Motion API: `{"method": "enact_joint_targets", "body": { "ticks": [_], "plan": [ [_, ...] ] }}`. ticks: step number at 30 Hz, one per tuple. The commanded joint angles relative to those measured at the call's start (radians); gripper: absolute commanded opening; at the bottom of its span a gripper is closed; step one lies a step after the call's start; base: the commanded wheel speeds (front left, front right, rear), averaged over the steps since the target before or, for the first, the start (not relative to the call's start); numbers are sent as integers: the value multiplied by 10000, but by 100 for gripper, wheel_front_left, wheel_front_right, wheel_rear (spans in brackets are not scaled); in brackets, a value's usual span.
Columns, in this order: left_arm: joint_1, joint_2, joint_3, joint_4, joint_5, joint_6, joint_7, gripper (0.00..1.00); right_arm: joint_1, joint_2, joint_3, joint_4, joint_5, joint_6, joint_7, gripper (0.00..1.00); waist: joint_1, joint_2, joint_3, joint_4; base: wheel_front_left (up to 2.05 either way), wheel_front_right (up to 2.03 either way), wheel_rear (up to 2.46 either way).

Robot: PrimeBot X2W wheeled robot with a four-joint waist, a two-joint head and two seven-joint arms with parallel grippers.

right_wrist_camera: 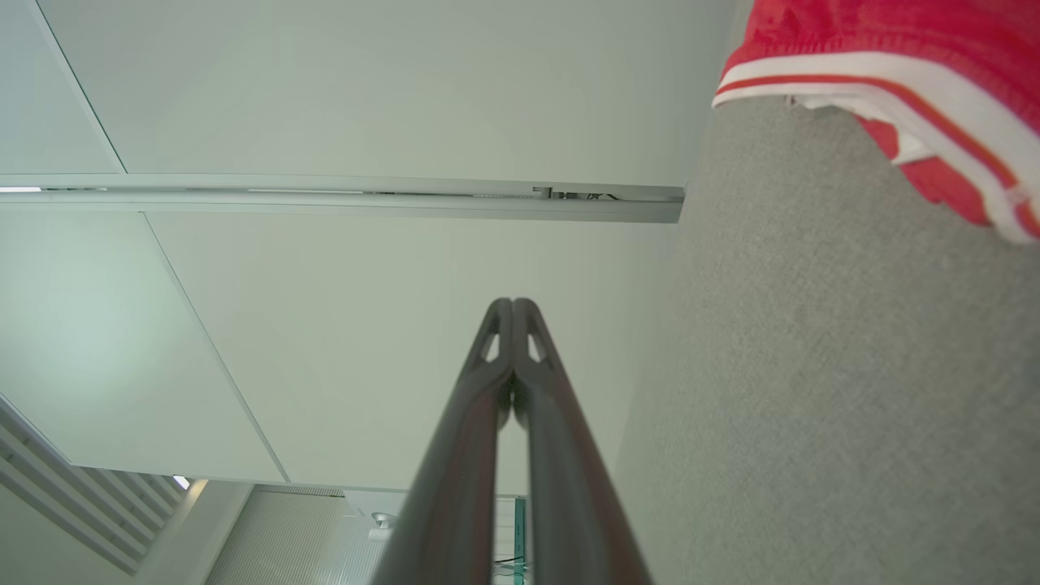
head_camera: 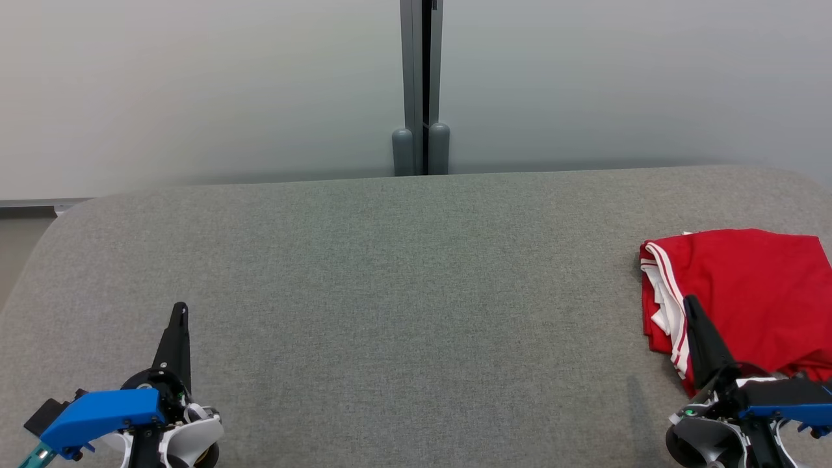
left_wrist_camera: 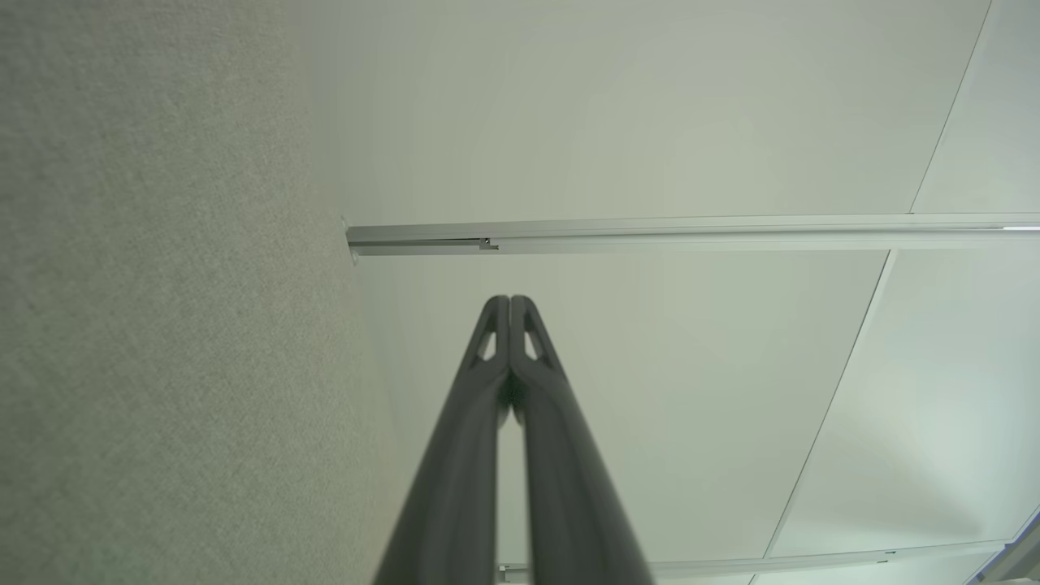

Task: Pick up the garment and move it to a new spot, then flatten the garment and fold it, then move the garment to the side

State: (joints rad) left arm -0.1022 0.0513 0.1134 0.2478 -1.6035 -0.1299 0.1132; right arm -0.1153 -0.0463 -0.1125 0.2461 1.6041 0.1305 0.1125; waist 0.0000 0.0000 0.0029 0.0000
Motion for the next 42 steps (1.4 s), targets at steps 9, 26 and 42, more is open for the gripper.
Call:
{"method": "enact_joint_targets", "body": {
  "ticks": [9, 26, 42],
  "plan": [
    [-117, -19, 18, -60, -106, -14, 48, 0, 133, -71, -29, -53, 106, 4, 51, 0, 0, 0, 2, 0, 0, 0, 0],
    [-116, -19, 17, -62, -108, -14, 47, 0, 132, -71, -29, -54, 106, 4, 51, 0, 0, 0, 2, 0, 0, 0, 0],
    [-116, -19, 15, -63, -109, -14, 46, 0, 132, -71, -29, -54, 106, 4, 51, 0, 0, 0, 2, 0, 0, 0, 0]
  ]
}}
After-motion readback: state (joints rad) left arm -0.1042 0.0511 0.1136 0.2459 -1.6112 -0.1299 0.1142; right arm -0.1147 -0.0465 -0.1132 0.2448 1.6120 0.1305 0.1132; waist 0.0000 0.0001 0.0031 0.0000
